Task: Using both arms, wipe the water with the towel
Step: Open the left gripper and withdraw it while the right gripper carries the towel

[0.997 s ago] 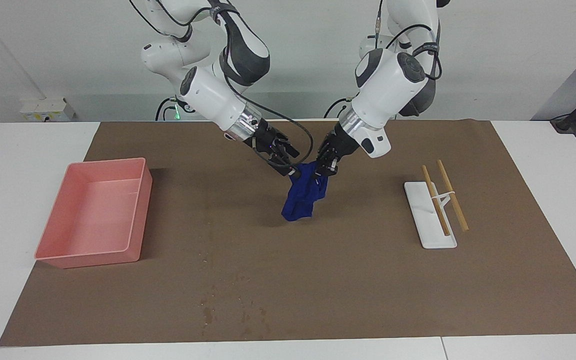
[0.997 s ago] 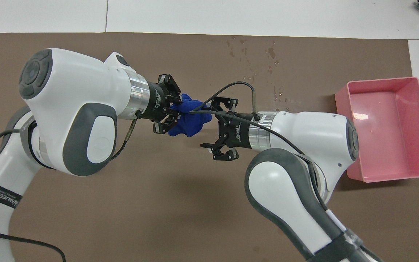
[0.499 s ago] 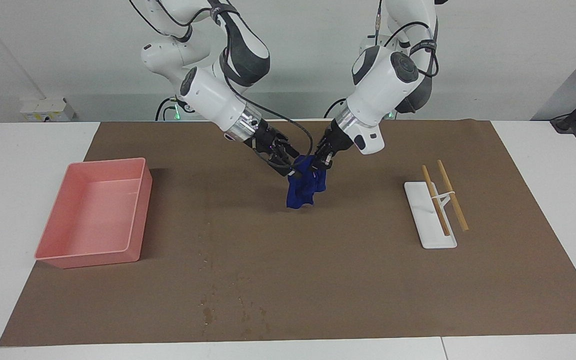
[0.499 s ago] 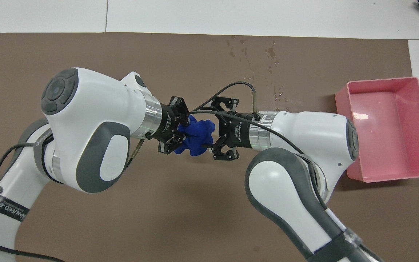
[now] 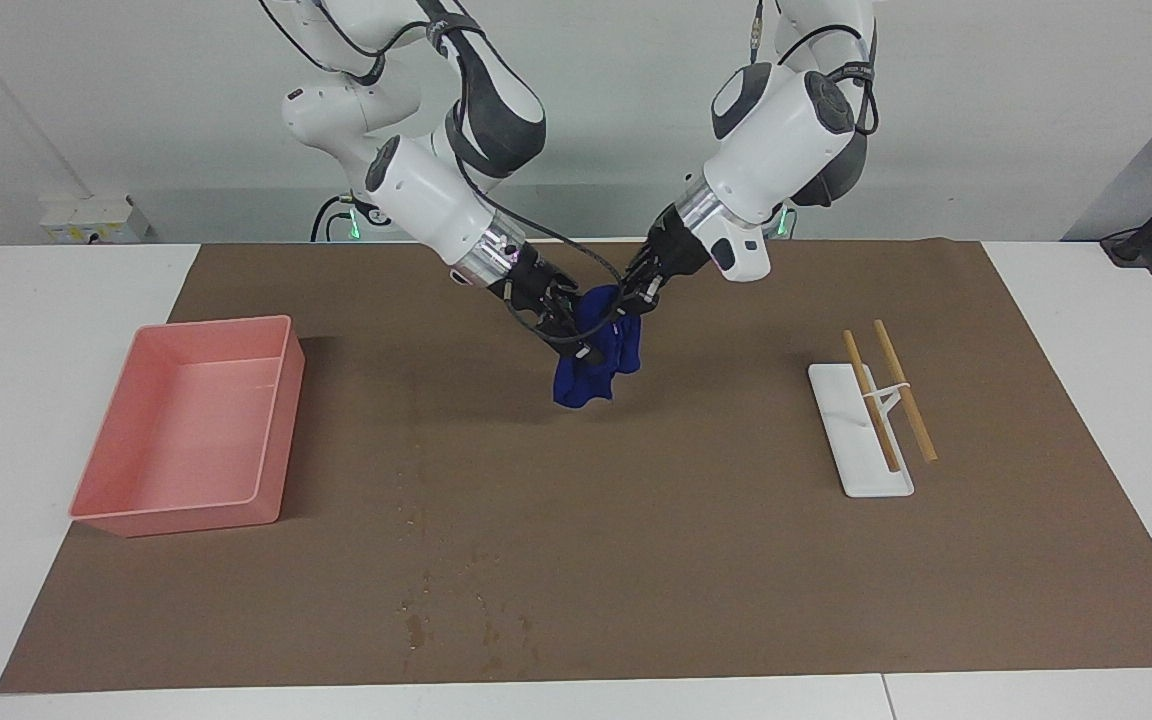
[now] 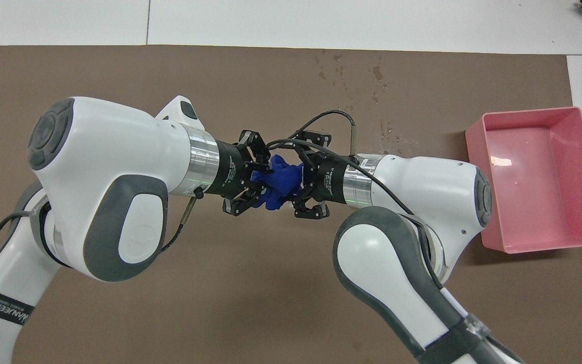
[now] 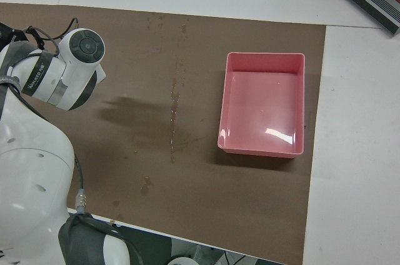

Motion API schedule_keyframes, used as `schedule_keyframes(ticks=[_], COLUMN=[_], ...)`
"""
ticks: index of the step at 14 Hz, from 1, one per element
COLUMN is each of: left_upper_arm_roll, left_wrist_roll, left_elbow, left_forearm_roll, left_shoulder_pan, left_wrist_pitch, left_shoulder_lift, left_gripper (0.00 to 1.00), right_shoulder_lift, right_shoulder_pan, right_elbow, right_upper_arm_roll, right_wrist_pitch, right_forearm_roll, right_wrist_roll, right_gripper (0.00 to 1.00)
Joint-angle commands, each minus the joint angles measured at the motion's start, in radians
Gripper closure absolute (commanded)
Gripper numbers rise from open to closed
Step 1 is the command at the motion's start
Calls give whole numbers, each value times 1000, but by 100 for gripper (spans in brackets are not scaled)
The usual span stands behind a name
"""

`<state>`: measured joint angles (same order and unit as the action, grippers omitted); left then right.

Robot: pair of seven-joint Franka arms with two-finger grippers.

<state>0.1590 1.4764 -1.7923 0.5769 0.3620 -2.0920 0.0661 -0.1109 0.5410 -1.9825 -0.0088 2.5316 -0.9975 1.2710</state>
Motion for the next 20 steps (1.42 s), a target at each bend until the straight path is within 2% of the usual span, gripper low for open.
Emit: schedule_keyframes(ticks=[1,2,3,4,5,11,13,16,18,20], left_upper_arm_roll=[-13,-13,-13,-13,-13,-16,-18,-19,-18,-25], left_wrist_roll=[-24,-25,-25,-25,-24,-24,-19,-28,-115,-213], left_elbow=[-22,-22,-24,-29,-29,-22,-9,4,36,43], left_forearm_roll=[67,72,72,72,74,72,58,-3,-142,-210], left_shoulder_pan=[23,23,23,23,23,23,23,12,9,6], left_wrist_pitch=[-37,-42,-49,-60,-63,-66,-71,-68,-65,-71], left_shoulder_lift=[-25,-25,-25,-25,-25,-23,-17,-12,-2,6], left_gripper=[100,100,100,100,100,100,0,0,0,0], right_shoulder_lift=[-19,-20,-20,-21,-21,-20,-18,-9,-6,-1], right_shoulder_pan=[37,42,46,45,43,34,28,-10,-50,-82], right_elbow=[7,4,2,5,5,5,5,4,7,16], right_upper_arm_roll=[1,1,1,1,1,0,0,-8,-8,-8], right_wrist_pitch=[64,76,82,84,78,42,13,-126,-219,-318], right_forearm_roll=[-23,-23,-23,-23,-23,-23,-17,38,213,359], right_wrist_roll=[7,7,-2,-7,-9,-147,-185,-364,-448,-592], right_gripper=[0,0,41,74,100,100,100,100,100,100])
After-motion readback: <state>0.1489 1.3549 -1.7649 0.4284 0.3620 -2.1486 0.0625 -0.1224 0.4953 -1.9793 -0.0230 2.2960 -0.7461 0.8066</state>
